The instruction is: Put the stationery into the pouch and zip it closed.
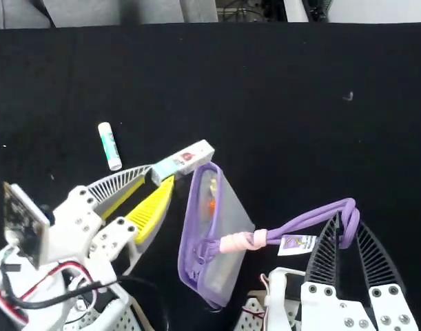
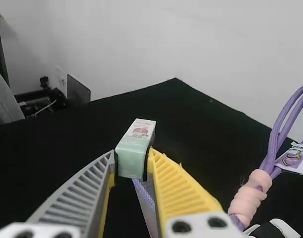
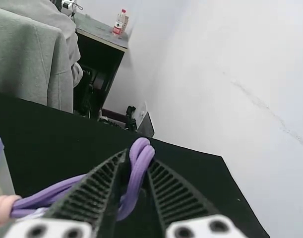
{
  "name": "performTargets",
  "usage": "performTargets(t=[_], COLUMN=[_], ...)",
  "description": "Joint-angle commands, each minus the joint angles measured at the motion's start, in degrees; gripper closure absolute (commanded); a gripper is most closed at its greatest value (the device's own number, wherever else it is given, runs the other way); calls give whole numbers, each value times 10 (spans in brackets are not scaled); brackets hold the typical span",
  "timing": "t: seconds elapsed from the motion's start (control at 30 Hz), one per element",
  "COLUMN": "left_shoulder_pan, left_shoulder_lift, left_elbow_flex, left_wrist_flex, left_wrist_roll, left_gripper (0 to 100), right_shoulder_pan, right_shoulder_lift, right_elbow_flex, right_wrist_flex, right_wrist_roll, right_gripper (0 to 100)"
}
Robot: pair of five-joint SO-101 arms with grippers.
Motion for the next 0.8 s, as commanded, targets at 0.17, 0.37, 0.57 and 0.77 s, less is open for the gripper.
performTargets(t=[0.17, 0.37, 0.57, 0.77], left_shoulder_pan=[1, 88, 132, 131], left_shoulder_lift=[133, 183, 190, 189], left_elbow_flex=[-241, -278, -276, -233], left_wrist_flex=[171, 280, 281, 280], left_wrist_roll=[-9, -11, -11, -38], left_gripper=[971, 971, 971, 971], right_shoulder_pan=[5, 5, 5, 5], right_shoulder_lift=[2, 2, 2, 2], right_elbow_flex=[-9, -8, -8, -8], right_wrist_flex=[18, 18, 18, 18], right_wrist_roll=[-5, -5, -4, -4], right_gripper=[987, 987, 987, 987])
